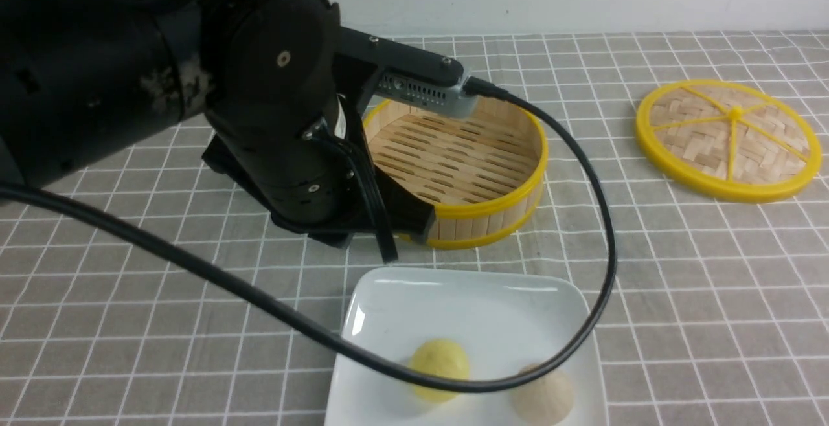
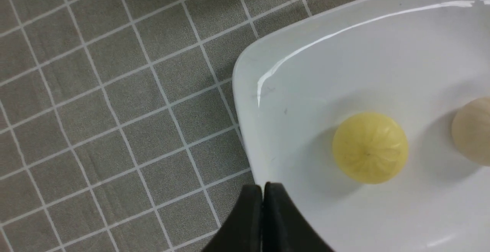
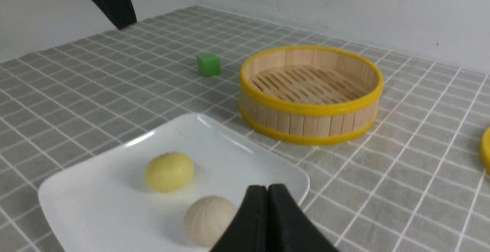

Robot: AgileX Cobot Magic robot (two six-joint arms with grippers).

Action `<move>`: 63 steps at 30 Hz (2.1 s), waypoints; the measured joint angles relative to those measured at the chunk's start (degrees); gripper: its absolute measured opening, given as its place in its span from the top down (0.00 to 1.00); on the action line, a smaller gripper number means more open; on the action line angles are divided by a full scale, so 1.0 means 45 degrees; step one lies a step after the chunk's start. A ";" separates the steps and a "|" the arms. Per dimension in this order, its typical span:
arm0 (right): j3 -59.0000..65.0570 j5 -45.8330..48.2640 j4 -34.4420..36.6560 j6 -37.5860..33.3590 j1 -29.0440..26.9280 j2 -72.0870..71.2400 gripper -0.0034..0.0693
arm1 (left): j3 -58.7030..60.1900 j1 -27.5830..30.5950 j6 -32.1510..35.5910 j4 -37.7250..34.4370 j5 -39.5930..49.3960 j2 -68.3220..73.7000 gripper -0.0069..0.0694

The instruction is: Put the steamed buns into the plate on the grey tablecloth.

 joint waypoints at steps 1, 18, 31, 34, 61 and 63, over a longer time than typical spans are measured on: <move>0.0352 0.0000 0.0000 0.0000 -0.0292 0.0000 0.95 | 0.0000 0.0000 0.0000 0.0060 0.0000 0.0000 0.88; 0.2577 -0.0383 -0.0010 0.0000 -0.7948 -0.0639 0.94 | -0.0268 0.0008 0.0000 0.2603 0.0909 0.0000 0.88; 0.2577 -0.0383 -0.0010 0.0000 -0.8156 -0.0650 0.92 | -0.0809 0.0008 0.0624 0.2209 0.1464 -0.3720 0.88; 0.2577 -0.0383 -0.0010 0.0000 -0.8156 -0.0650 0.91 | 0.0228 0.0008 0.0578 0.1689 0.1482 -0.5282 0.88; 0.2577 -0.0383 -0.0010 0.0000 -0.8197 -0.0650 0.87 | 1.2093 0.0008 -0.1884 0.0406 -0.7286 -1.3612 0.87; 0.2577 -0.0383 -0.0010 0.0000 -0.8197 -0.0650 0.86 | 1.2126 0.0038 -0.1868 0.0319 -0.7304 -1.3622 0.87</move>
